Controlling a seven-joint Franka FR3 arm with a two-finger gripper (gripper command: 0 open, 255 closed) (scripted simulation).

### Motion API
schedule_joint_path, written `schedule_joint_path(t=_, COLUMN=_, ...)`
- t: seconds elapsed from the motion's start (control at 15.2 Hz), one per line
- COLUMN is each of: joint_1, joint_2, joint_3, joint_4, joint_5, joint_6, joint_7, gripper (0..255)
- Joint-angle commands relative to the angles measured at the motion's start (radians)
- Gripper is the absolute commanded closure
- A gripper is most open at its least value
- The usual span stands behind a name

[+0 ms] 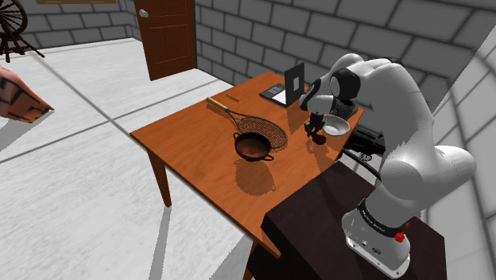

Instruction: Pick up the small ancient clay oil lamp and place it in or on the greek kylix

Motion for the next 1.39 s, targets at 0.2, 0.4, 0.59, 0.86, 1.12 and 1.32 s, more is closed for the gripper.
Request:
schedule_joint_path(t=0.2, joint_1=0.012, joint_2=-0.047, joint_3=-0.015, joint_4=-0.029, joint_5=-0.01, joint_6=-0.021, joint_7=0.0, gripper=255)
schedule_joint_path(t=0.4, joint_1=0.022, joint_2=-0.081, joint_3=-0.026, joint_4=-0.047, joint_5=-0.018, joint_6=-0.038, joint_7=0.001, gripper=255)
schedule_joint_path(t=0.59, joint_1=0.031, joint_2=-0.113, joint_3=-0.038, joint_4=-0.062, joint_5=-0.026, joint_6=-0.056, joint_7=0.002, gripper=255)
schedule_joint_path(t=0.86, joint_1=0.044, joint_2=-0.156, joint_3=-0.054, joint_4=-0.079, joint_5=-0.039, joint_6=-0.082, joint_7=0.005, gripper=255)
schedule_joint_path(t=1.12, joint_1=0.056, joint_2=-0.196, joint_3=-0.07, joint_4=-0.092, joint_5=-0.052, joint_6=-0.11, joint_7=0.009, gripper=255)
schedule_joint_path(t=1.32, joint_1=0.065, joint_2=-0.226, joint_3=-0.082, joint_4=-0.1, joint_5=-0.063, joint_6=-0.132, joint_7=0.012, gripper=255)
